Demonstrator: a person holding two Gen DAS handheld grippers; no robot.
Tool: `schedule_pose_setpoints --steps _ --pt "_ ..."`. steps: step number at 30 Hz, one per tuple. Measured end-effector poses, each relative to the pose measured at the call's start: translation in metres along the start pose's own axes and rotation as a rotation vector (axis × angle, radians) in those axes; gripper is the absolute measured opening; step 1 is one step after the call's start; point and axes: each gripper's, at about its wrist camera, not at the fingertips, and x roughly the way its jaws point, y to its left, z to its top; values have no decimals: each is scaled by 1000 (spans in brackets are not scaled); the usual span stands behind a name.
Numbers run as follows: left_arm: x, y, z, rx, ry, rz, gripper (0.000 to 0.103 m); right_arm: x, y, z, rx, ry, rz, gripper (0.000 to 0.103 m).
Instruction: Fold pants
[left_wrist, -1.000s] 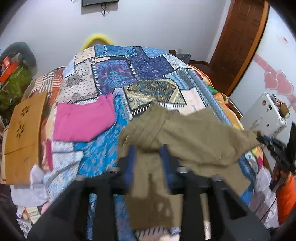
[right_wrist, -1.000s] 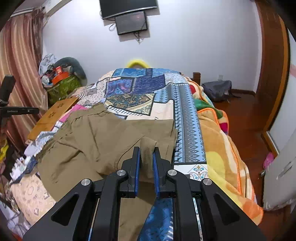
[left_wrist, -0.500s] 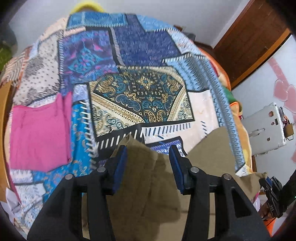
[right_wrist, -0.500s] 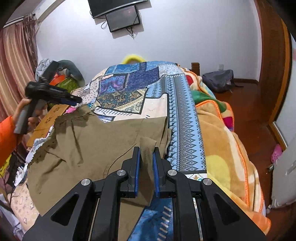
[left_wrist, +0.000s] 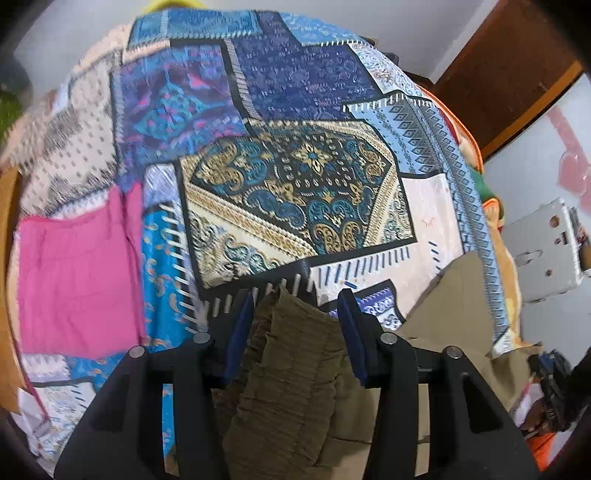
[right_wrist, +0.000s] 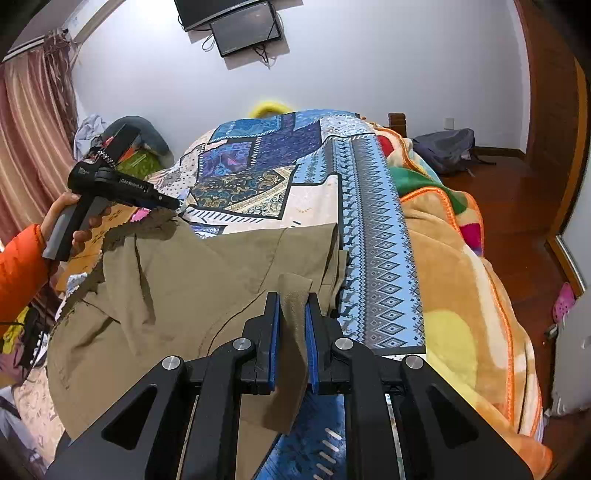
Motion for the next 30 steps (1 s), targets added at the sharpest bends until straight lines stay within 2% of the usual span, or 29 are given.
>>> schedule_pose_setpoints --steps 2,3,4,5,10,14,19,24,30 --pt "5 -2 -1 7 13 -13 46 2 0 0 0 3 0 11" --pt "8 -6 -1 21 13 8 45 3 0 0 1 5 1 11" --pt "9 -8 -1 26 7 19 39 4 -1 0 4 8 2 11" --pt "10 -10 -1 30 -5 35 28 4 -1 -1 8 9 2 11" --pt "-6 -13 -4 45 -79 63 5 6 -3 -1 17 19 0 11" --pt "-40 -18 -18 68 -159 87 3 0 -3 1 20 1 -1 11" --pt "-111 -19 -51 89 -280 80 2 -17 5 11 5 -50 -9 11" --pt "-174 -21 -107 109 -349 50 0 -42 21 17 -32 -93 -7 11" --pt "-201 -24 -180 138 -366 50 0 -67 44 5 -85 -98 -24 11"
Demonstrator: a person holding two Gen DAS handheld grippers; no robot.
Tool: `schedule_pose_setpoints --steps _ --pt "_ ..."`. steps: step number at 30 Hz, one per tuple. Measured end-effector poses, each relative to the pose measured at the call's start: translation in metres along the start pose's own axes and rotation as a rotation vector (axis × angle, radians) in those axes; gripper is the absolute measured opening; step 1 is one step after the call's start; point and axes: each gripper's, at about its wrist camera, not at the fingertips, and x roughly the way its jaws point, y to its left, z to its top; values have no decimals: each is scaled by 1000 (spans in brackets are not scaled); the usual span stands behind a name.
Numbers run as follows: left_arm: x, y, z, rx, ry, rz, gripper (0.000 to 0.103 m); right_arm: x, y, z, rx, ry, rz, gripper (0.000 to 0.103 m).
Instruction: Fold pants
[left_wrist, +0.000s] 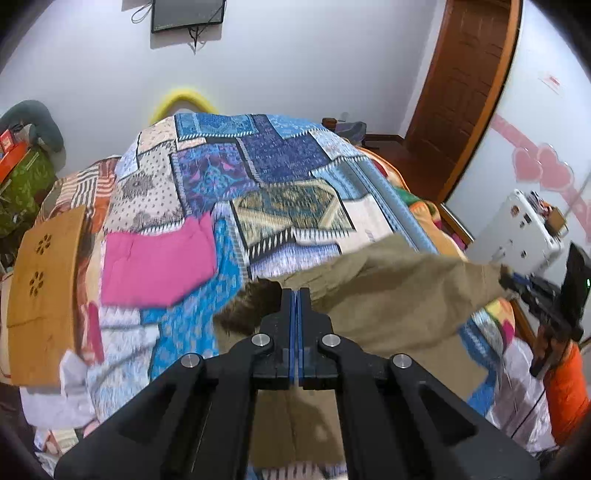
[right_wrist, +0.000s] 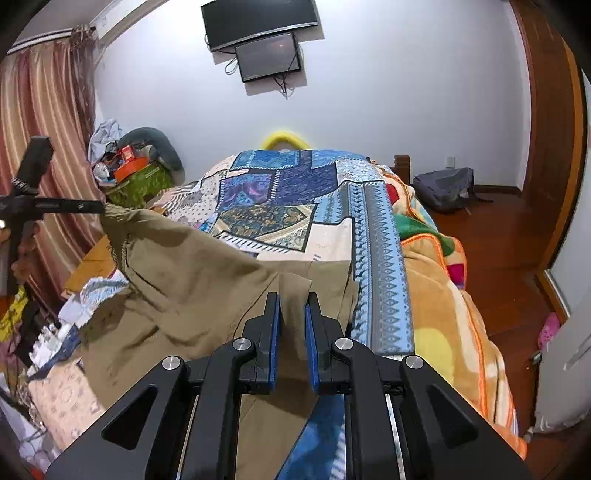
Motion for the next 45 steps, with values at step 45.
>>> schedule_pose_setpoints --steps 45 --pt "43 -60 -91 82 147 -24 33 -20 43 -56 70 123 23 33"
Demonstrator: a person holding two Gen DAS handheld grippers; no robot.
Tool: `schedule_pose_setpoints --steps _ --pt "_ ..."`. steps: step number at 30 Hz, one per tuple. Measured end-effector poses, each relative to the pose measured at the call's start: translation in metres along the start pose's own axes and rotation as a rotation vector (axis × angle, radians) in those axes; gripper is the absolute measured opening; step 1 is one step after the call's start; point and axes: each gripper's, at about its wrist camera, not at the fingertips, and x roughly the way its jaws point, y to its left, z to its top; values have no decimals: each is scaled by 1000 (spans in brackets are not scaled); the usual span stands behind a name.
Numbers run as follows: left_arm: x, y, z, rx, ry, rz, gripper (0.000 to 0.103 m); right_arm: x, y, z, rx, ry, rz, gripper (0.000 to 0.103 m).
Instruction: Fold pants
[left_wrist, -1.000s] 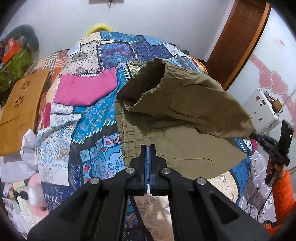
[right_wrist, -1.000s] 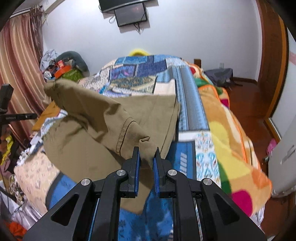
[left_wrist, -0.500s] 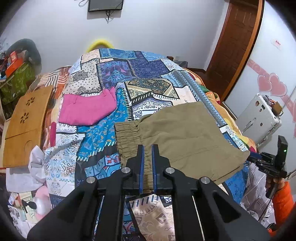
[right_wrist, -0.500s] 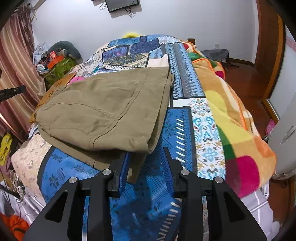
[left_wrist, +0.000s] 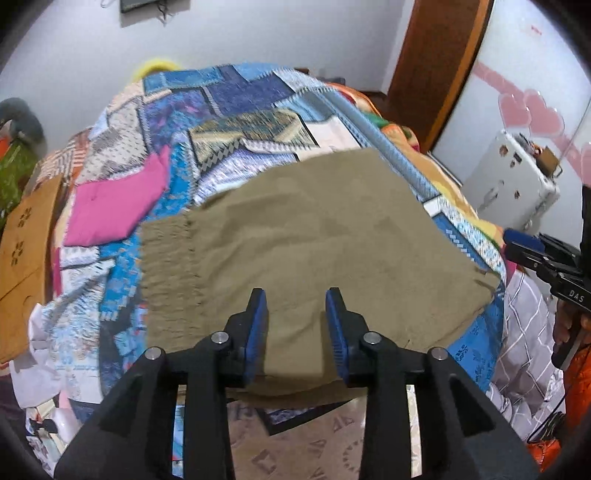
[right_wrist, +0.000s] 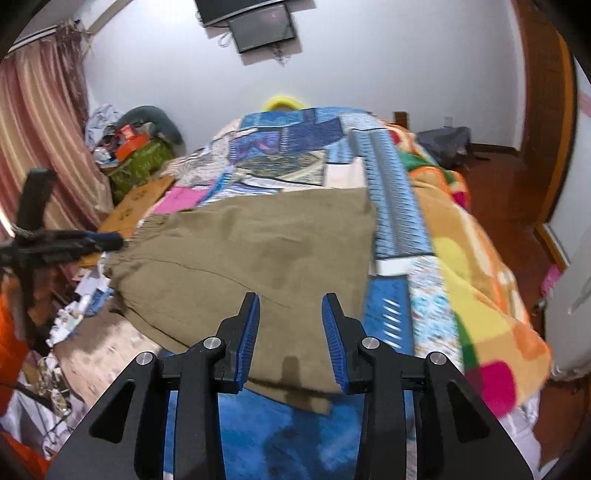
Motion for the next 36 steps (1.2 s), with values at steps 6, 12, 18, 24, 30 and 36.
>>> schedule_pose_setpoints --steps 6,12,18,24,30,36 --pt "27 0 -23 -22 66 -7 35 46 27 -10 -53 98 48 35" --pt "23 -4 -43 -24 12 10 35 67 25 -43 -25 167 62 35" --pt "18 -9 -42 -32 8 40 35 60 29 -47 -71 166 14 35" --pt "-8 7 -18 -42 -39 72 41 60 20 -29 -93 214 10 45" --pt "-18 48 21 -70 -105 177 51 56 7 4 -105 142 -30 49" --pt "3 92 51 -139 -105 221 59 73 -18 42 -74 74 -74 52"
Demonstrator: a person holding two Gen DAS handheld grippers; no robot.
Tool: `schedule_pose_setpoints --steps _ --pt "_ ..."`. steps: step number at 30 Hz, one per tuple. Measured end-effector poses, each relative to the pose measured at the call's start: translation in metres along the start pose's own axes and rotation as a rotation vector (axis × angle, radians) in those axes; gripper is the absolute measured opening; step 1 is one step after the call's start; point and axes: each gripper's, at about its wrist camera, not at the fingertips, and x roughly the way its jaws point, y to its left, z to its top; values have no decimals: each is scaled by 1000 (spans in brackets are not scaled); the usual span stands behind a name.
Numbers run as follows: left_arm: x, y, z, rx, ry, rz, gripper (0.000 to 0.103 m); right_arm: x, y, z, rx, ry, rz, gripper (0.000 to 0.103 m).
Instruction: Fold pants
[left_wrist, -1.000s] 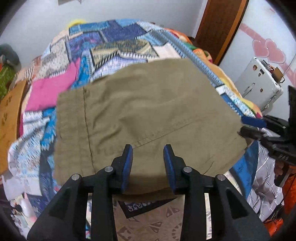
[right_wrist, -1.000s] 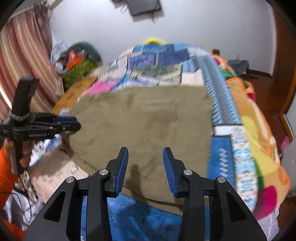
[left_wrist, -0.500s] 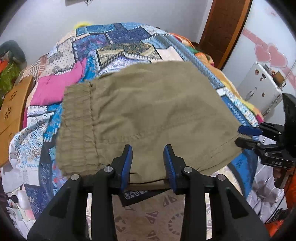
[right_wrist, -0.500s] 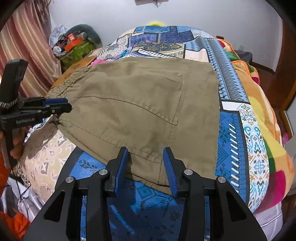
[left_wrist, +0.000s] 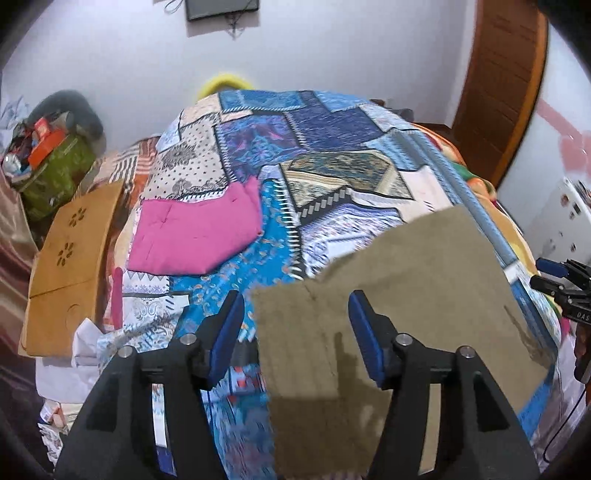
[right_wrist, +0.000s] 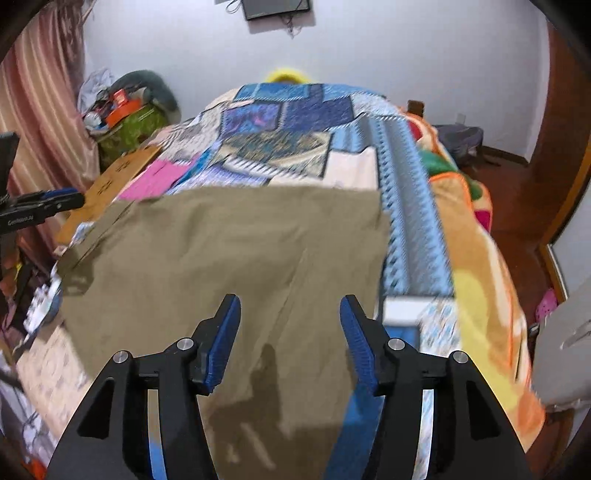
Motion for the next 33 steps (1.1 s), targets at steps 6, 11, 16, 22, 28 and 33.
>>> schedule_pose_setpoints --steps 6,11,16,22,28,33 --pt "52 17 7 -64 109 -43 61 37 -31 35 17 -28 -45 52" --pt "87 22 1 -104 179 -76 64 82 -56 61 32 -10 -27 52" --pt "98 37 -6 -189 185 -136 69 128 -72 80 13 54 -60 51" --pt "96 56 -15 -307 144 -134 70 161 -69 78 -16 104 -72 41" --pt "85 39 -8 -212 116 7 70 159 -61 83 -44 167 -174 41" --pt "59 36 2 -153 71 58 70 125 -42 93 -68 147 -160 42"
